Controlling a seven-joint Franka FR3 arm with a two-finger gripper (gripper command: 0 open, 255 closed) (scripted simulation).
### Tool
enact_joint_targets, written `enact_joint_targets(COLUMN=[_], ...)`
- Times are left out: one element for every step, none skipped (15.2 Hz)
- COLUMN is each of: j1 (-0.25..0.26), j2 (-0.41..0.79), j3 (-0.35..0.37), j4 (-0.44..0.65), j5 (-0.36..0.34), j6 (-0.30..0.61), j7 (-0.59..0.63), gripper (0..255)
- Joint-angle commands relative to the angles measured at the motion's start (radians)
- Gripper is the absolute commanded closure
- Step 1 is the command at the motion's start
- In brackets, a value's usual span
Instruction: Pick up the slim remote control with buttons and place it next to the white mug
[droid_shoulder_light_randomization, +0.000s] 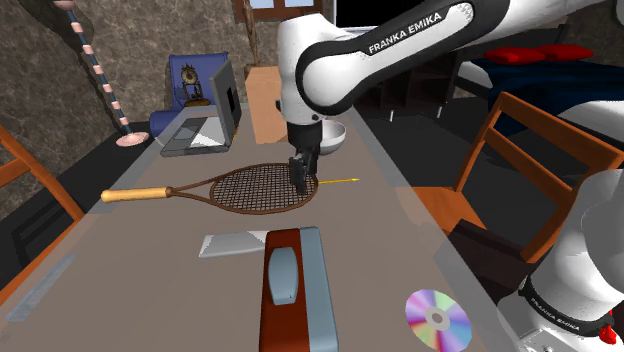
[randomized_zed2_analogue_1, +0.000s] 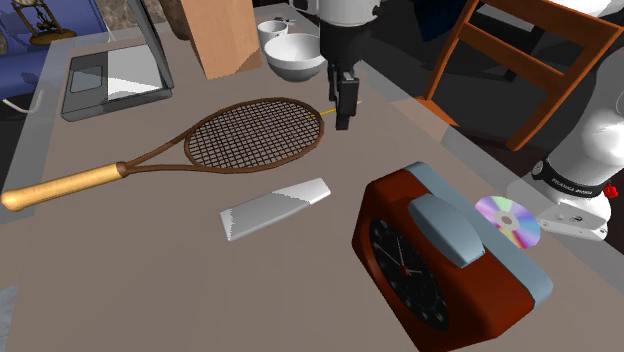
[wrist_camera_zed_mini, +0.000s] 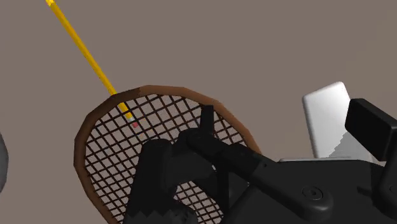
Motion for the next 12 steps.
enact_joint_targets(j1=[0.017, 0.027, 0.037, 0.047, 0.058, 0.07, 0.082, 0.094, 0.107, 0.121, 0.135, 0.149], j2=[0.073, 0.104, 0.136, 0.168, 0.199, 0.23, 0.262, 0.293, 0.324, 0.355, 0.386, 0.417], j3=[0.016, 0.023, 0.031, 0.038, 0.045, 0.051, 0.057, 0.063, 0.068, 0.073, 0.078, 0.082], j4=[0.057, 0.084, 0.112, 0.14, 0.168, 0.197, 0.227, 0.257, 0.287, 0.318, 0.35, 0.382], j5=[-0.021, -0.033, -0.044, -0.056, -0.068, -0.081, -0.094, -0.106, -0.119, -0.132, -0.145, -0.158], j6=[0.014, 0.019, 0.022, 0.025, 0.026, 0.028, 0.028, 0.028, 0.027, 0.025, 0.023, 0.02], j7=[-0.016, -0.022, -0.029, -0.035, -0.041, -0.047, -0.053, -0.059, -0.066, -0.073, -0.08, -0.087], gripper=[0, 0, 0, 0, 0, 0, 0, 0, 0, 0, 0, 0])
